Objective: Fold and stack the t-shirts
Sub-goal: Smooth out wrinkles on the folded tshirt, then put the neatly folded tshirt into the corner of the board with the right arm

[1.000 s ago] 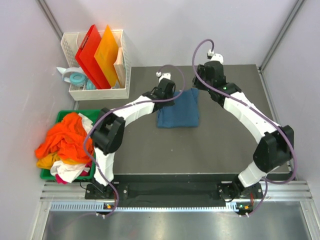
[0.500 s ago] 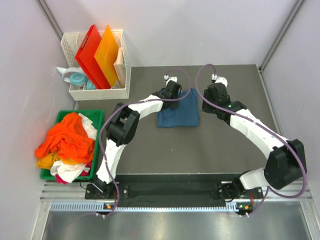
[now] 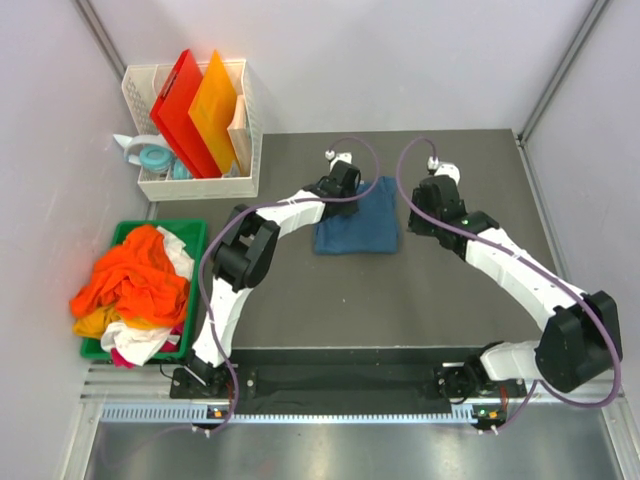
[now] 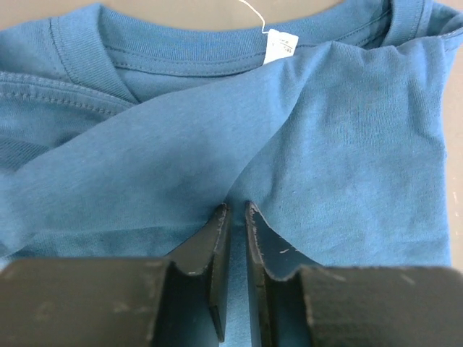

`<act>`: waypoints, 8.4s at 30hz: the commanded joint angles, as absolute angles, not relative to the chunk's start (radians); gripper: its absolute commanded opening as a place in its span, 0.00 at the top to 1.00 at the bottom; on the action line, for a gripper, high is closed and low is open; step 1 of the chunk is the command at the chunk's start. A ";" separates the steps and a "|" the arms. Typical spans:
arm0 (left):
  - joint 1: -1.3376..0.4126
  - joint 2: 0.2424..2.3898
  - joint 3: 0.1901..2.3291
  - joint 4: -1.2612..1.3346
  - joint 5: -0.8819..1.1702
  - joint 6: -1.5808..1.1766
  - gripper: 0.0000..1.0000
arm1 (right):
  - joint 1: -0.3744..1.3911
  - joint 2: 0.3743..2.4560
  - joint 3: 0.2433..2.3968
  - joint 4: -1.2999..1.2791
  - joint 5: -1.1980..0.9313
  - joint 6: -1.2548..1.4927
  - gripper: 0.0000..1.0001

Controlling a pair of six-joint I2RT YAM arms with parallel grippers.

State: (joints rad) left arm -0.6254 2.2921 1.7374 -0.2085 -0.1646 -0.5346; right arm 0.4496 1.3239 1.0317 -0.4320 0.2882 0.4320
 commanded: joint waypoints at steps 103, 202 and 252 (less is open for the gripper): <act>-0.169 1.552 0.270 1.213 -0.515 -0.031 0.01 | 0.555 0.854 0.946 -0.492 0.414 0.426 0.47; -0.520 1.694 1.319 -0.601 0.112 0.106 0.01 | 0.525 1.712 1.158 -0.166 0.330 0.540 0.32; -0.520 1.660 1.262 -0.575 -0.031 0.140 0.01 | 0.499 1.983 1.048 -0.322 0.184 0.678 1.00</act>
